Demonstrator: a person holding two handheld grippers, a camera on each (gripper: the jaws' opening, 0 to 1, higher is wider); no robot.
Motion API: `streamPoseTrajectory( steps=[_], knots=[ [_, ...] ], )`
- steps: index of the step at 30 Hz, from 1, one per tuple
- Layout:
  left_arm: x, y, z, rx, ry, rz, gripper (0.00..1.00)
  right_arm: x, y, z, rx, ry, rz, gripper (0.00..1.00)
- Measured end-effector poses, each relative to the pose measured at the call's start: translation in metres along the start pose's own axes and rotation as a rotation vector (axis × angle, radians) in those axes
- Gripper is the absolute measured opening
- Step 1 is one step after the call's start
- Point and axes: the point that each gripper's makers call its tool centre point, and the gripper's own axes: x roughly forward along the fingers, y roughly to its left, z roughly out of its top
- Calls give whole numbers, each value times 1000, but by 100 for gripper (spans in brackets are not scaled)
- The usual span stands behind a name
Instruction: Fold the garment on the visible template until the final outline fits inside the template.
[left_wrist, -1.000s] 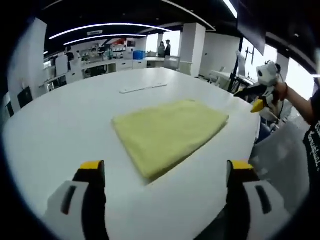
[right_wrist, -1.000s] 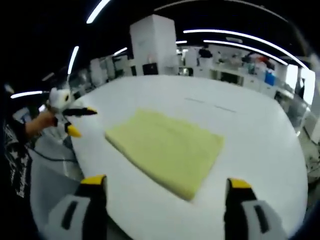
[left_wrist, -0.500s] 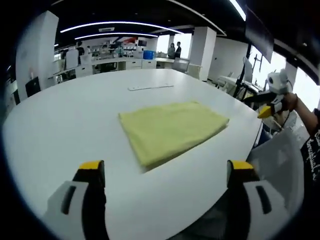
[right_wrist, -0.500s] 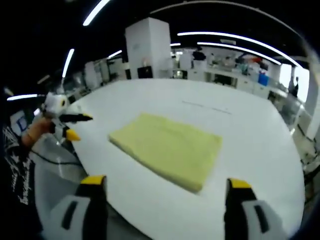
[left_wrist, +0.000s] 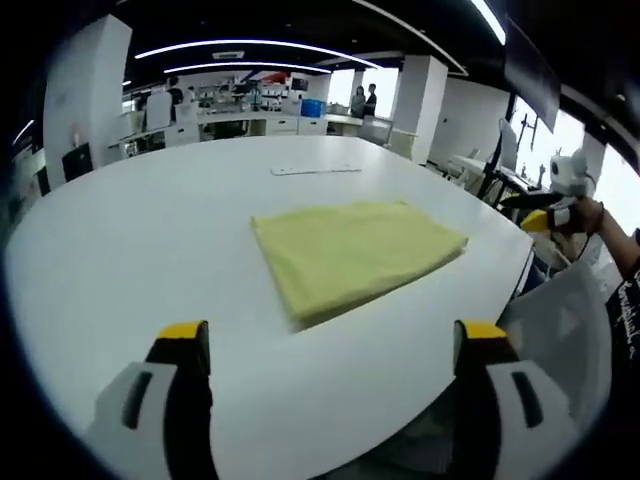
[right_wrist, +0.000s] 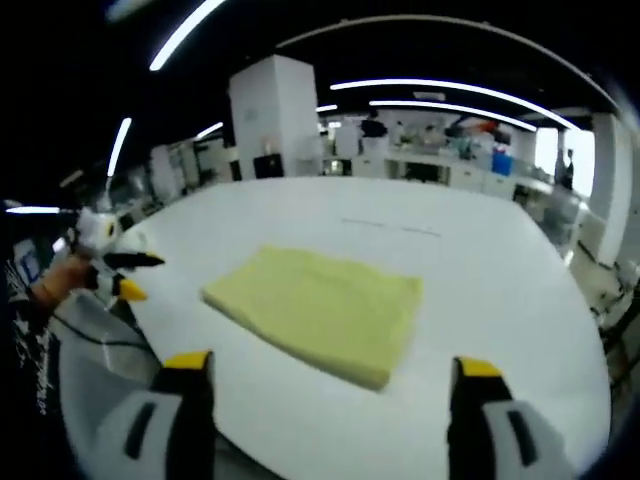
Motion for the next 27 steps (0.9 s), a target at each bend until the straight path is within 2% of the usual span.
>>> streamPoseTrajectory(
  steps=[27],
  knots=[
    [6, 1, 0, -25, 2, 2, 98, -4, -6, -15, 35, 24, -6, 96]
  ],
)
